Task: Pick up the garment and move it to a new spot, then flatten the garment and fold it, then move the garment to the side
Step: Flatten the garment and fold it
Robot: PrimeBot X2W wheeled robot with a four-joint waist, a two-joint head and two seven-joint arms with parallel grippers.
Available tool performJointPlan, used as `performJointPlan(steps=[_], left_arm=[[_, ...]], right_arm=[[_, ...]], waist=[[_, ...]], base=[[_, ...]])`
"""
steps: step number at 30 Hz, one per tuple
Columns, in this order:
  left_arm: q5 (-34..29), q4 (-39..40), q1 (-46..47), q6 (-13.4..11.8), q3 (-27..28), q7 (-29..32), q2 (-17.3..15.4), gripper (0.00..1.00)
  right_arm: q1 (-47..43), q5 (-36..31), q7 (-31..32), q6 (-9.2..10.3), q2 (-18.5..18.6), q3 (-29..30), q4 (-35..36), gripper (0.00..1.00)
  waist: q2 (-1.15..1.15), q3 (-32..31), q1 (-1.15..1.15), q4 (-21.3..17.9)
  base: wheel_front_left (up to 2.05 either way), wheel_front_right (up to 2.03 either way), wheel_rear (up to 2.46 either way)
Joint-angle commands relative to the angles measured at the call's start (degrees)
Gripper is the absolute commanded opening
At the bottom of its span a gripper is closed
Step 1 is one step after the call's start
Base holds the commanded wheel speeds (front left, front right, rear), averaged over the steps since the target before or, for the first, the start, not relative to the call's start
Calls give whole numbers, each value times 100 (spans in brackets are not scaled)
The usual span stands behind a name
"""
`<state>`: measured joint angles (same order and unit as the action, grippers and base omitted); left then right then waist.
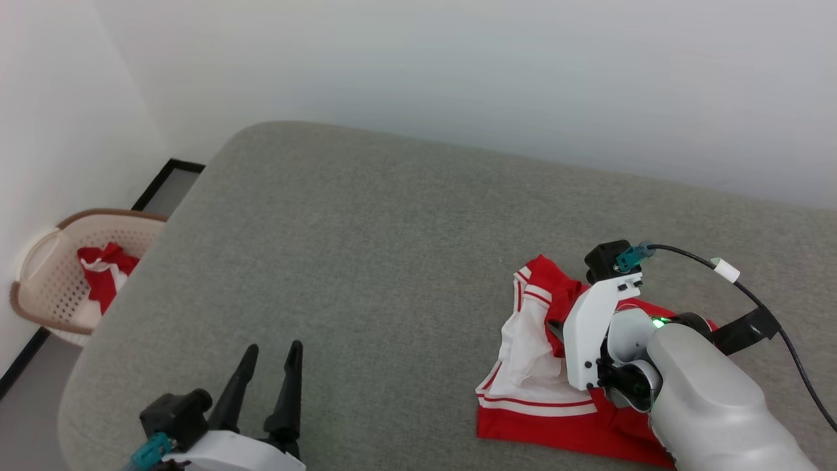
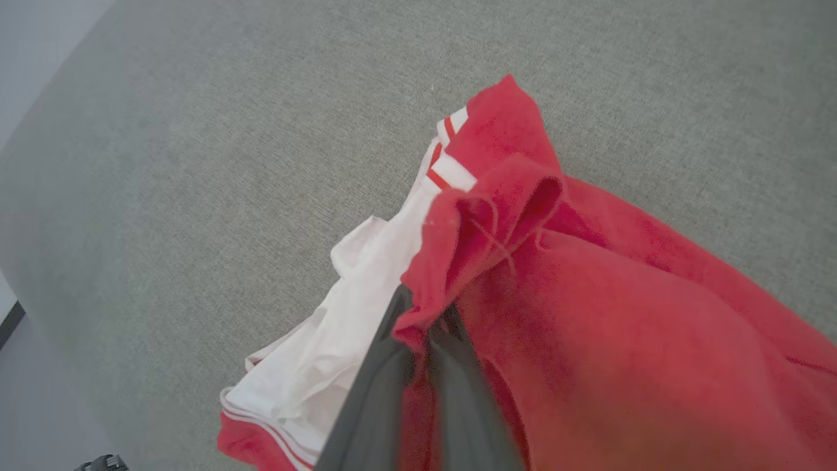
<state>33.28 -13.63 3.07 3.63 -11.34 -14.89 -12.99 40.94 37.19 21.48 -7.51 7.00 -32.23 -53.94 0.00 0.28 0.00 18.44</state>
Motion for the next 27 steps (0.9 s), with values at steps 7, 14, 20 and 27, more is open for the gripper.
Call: performJointPlan(steps=[7,14,20,27], left_arm=[[-61,-133,125,94,79,-26,70,100],[-127,-78,-34,122,331,-19,63,100],[-223,-5,-142,146,507,-19,21,100],[-289,172,-336,135,722,-20,-25,100]], right_arm=[[248,-44,-211,5,-170,-152,-347,100],[328,204,-92,5,-212,-509,-45,100],[233,549,-208,5,3,-757,611,100],[46,763,-641,5,530,-864,1454,100]], waist=[[0,76,0,57],[0,-46,0,-230],[0,-190,0,-543],[0,-335,0,-1012]], base=[[0,0,0],[0,0,0],[0,0,0],[0,0,0]])
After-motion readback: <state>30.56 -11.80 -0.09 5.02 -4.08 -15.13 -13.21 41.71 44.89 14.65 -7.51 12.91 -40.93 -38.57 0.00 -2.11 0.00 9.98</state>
